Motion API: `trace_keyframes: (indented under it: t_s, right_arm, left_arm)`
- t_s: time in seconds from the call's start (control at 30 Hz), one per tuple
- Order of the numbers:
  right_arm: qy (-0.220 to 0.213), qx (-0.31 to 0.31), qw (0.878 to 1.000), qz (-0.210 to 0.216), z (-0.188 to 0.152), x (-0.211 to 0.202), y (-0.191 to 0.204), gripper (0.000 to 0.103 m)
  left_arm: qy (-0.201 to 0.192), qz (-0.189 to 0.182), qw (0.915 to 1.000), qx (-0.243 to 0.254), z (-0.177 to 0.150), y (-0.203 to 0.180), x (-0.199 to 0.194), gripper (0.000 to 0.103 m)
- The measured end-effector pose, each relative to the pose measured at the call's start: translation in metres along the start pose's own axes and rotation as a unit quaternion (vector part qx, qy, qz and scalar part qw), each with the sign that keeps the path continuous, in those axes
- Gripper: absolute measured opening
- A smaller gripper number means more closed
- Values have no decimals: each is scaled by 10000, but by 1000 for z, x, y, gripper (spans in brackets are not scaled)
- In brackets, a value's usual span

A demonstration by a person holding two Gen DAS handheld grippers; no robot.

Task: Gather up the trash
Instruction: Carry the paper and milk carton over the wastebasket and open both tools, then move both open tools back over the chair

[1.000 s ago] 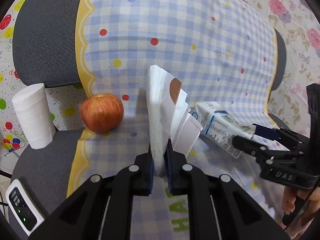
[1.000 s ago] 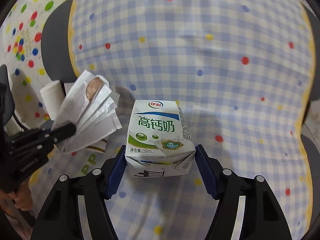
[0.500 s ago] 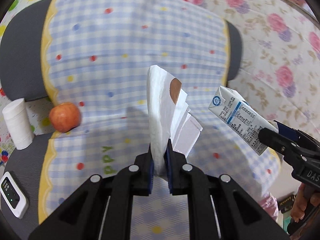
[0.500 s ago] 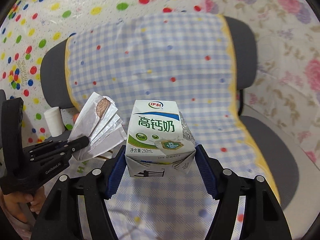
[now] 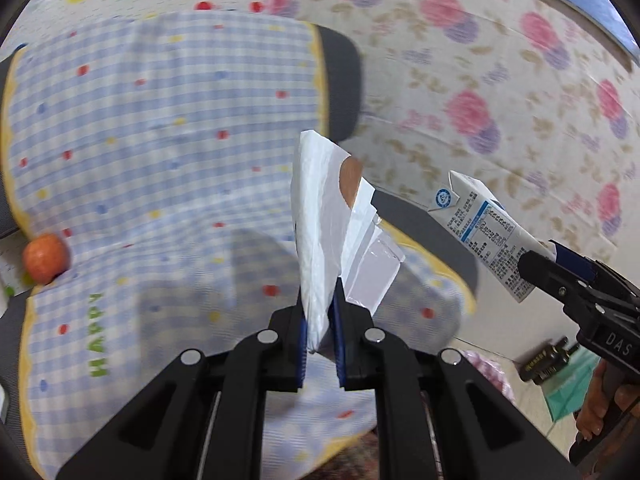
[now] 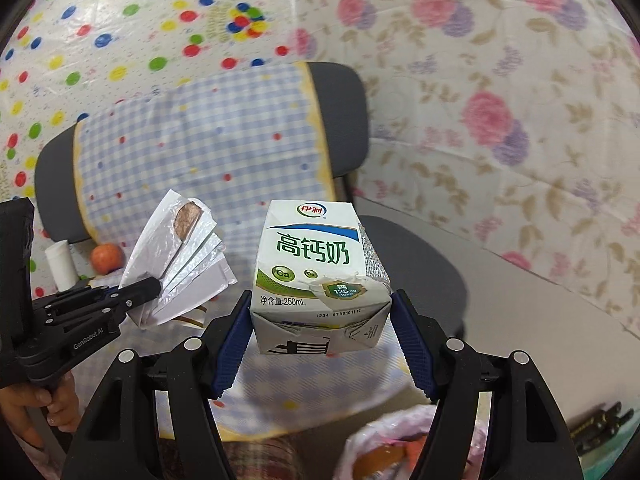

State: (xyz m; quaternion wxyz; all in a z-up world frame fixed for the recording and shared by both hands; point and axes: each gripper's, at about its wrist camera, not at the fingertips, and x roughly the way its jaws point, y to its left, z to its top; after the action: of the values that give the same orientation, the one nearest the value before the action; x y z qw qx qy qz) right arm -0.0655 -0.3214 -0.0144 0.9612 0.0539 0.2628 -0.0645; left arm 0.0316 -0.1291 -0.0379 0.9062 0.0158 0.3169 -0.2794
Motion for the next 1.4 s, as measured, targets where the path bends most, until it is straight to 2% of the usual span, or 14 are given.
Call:
trace_keyframes:
  t_s: [0.23,0.5,0.83,0.9,0.93,0.97,1.03,1.13,1.27,1.4]
  right_arm:
    - [21,243,9969,-744,-25,-39,-46,68]
    - [130,582,9880,-1423,-55,-72,-89,69]
    - [141,928,9810,-1697,-70,-87,-127,69]
    - [162,991,9805,-1691,-72,-84,-133,70]
    - [187,1020,9802,-1687,-74,-83,-135,71]
    - [219,1070,9800,-1665,-76,-80,-139,72]
    - [342,1146,9797,-1611,-80,-75,-143,73]
    - [359,1214,9793,-1582,-84,-74,-145,76]
    - [337,1178,9799,-1577,-80,-75,-143,78]
    - [312,1084,9819,-1520,-73,-76,-132,86]
  left_arm:
    - [68,-596,9969,502,-10,-61,2,9]
    - [282,-1155,9868,1100,-30,-126,13,9]
    - [597,-1546,9755,1445,-42,-176,37,9]
    - [692,-1566,9744,1456,-44,-185,44,12]
    - [765,-1620,9731,1451,-45,-188,48,20]
    - [798,-1622,9729,1444,-45,-190,50,35]
    - [805,-1652,9724,1438,-47,-192,52,55]
    - [751,-1623,9725,1495,-47,-191,49,55]
    - [673,-1457,9773,1379,-43,-179,46,55]
    - [586,-1219,9827,1264,-37,-163,43,60]
